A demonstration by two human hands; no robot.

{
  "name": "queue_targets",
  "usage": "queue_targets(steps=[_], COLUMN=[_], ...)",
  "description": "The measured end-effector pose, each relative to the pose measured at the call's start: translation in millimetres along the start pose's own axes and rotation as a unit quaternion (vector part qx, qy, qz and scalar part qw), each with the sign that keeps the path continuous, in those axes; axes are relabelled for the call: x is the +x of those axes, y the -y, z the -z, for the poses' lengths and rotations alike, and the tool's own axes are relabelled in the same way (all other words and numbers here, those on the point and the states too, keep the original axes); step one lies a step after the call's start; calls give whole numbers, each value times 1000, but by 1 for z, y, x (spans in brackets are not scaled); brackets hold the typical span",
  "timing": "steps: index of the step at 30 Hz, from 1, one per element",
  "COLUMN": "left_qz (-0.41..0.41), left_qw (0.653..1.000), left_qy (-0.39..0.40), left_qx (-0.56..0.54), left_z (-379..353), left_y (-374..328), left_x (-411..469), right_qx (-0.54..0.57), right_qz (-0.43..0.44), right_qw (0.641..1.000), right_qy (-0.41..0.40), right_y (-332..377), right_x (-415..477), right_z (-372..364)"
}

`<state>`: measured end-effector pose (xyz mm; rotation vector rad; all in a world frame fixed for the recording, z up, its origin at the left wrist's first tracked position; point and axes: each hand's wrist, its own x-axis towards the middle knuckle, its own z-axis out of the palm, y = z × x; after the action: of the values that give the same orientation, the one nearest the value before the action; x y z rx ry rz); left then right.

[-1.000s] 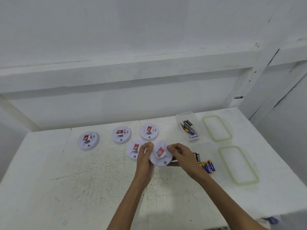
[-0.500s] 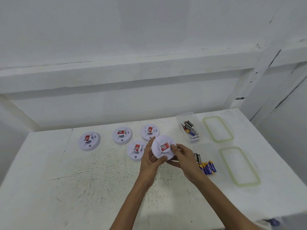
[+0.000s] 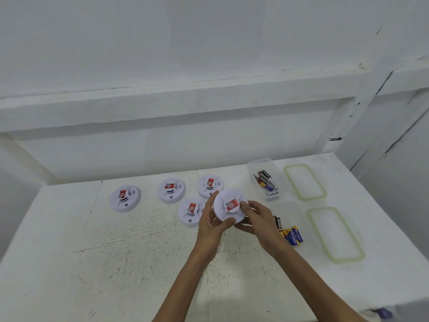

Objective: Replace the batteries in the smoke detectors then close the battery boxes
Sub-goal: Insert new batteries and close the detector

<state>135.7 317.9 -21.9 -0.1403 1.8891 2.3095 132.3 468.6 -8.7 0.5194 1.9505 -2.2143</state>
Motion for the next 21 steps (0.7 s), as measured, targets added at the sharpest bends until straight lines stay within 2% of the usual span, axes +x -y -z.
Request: queue_targets(steps=[21], left_qz=[-30], left_qw=[999], left_qy=[-12], left_qx=[-13], left_z=[-1], left_y=[0], left_x=[2], right_qx=[-13], right_qz=[27], right_qw=[1000], right_qy=[-9], right_y=[9], right_x=[-3], right_z=[-5])
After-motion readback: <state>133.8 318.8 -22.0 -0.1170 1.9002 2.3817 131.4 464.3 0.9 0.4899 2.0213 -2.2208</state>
